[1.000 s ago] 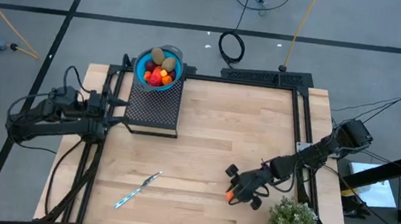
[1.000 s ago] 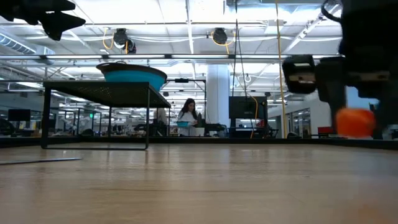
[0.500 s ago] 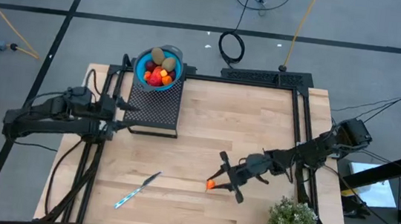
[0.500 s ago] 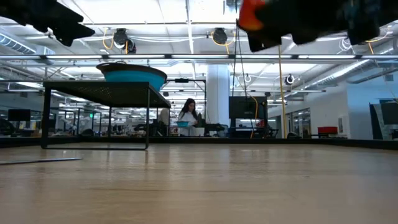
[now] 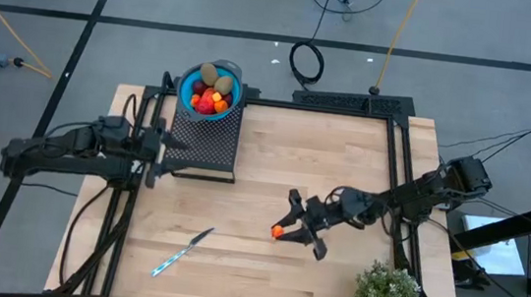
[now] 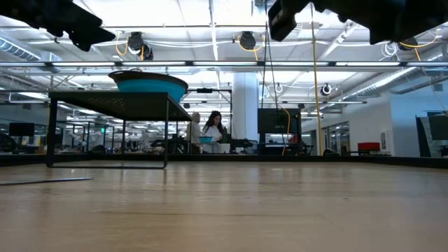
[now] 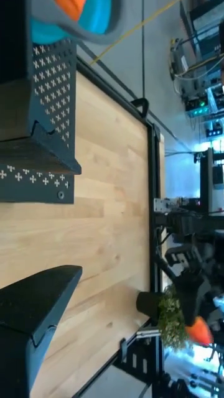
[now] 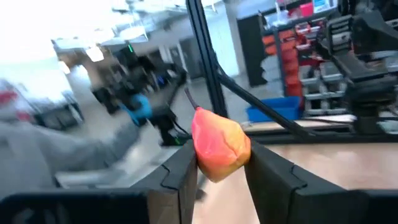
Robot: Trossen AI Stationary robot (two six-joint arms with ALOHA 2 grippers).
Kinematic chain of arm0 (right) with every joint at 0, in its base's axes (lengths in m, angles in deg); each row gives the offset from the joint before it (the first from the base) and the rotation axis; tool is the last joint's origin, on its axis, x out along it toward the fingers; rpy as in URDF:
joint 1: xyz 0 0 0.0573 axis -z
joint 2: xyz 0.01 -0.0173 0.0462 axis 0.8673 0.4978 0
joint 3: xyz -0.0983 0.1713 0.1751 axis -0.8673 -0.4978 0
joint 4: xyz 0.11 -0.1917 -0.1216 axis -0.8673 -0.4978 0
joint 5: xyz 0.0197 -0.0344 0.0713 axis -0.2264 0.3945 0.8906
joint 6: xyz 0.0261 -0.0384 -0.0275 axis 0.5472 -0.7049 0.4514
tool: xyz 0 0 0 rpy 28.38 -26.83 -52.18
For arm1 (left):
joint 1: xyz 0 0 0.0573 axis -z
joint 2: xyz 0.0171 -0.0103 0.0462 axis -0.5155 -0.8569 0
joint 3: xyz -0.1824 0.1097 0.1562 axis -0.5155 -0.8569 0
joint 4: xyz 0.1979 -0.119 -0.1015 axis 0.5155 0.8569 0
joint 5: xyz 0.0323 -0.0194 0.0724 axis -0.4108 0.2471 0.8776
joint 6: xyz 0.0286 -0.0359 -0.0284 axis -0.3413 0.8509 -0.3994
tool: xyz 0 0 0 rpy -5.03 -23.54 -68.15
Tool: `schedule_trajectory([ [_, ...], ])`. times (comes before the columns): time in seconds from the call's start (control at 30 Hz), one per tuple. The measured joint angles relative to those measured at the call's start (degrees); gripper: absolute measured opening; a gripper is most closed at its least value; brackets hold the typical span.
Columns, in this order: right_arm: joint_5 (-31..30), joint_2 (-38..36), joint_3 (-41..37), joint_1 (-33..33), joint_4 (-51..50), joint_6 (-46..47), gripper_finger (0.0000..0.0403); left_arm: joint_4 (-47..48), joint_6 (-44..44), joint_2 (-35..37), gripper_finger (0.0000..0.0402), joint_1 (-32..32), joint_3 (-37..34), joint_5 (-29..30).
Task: Pick & Place Fruit
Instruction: Put the peach into the blue strainer bowl on the shelf
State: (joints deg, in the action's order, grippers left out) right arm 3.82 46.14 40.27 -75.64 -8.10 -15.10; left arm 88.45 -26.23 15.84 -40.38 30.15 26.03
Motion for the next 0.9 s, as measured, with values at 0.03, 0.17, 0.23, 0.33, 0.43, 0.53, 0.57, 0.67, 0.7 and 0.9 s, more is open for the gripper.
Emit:
schedule_trajectory([
  [0.03, 0.98, 0.0, 0.0, 0.33, 1.16, 2.12, 0.0113, 0.01, 0.0, -0.21, 0.0251, 0.41, 0.0, 0.03],
  [0.17, 1.58, -0.02, 0.0, 1.42, 3.69, 11.25, 0.0113, 0.07, 0.02, -0.8, 0.0251, 2.02, 0.0, 0.07],
  [0.23, 1.6, -0.02, 0.0, 1.89, 3.78, 14.15, 0.0114, 0.04, 0.09, -1.17, 0.025, 2.75, 0.0, 0.1],
  [0.33, 2.85, -0.02, 0.0, 2.4, 3.29, 15.19, 0.0115, -0.08, 0.2, -1.73, 0.0251, 3.79, 0.0, 0.1],
  [0.43, 2.69, -0.02, 0.0, 2.45, 2.45, 12.87, 0.0115, -1.65, 0.2, -2.7, 0.0251, 5.22, 0.0, 0.07],
  [0.53, 2.61, -0.01, -0.02, 2.45, 1.32, 6.12, 0.0113, -5.4, 0.2, -4.28, 0.025, 7.14, 0.0, 0.07],
  [0.57, 2.57, 0.0, -0.02, 2.45, 1.09, 3.97, 0.0113, -6.7, 0.16, -4.96, 0.025, 7.88, 0.0, 0.07],
  [0.67, 0.19, -0.02, -0.02, 2.52, -0.61, -1.81, 0.0113, -11.03, -0.82, -8.19, 0.0251, 10.48, 0.02, 0.05],
  [0.7, -1.02, -0.02, -0.02, 2.55, -1.08, -3.37, 0.0114, -12.35, -1.23, -9.39, 0.025, 11.44, 0.02, 0.05],
  [0.9, -6.48, -0.02, -0.02, 2.53, -1.77, -11.86, 0.0113, -23.77, -4.68, -18.85, 0.025, 17.01, 0.02, 0.09],
])
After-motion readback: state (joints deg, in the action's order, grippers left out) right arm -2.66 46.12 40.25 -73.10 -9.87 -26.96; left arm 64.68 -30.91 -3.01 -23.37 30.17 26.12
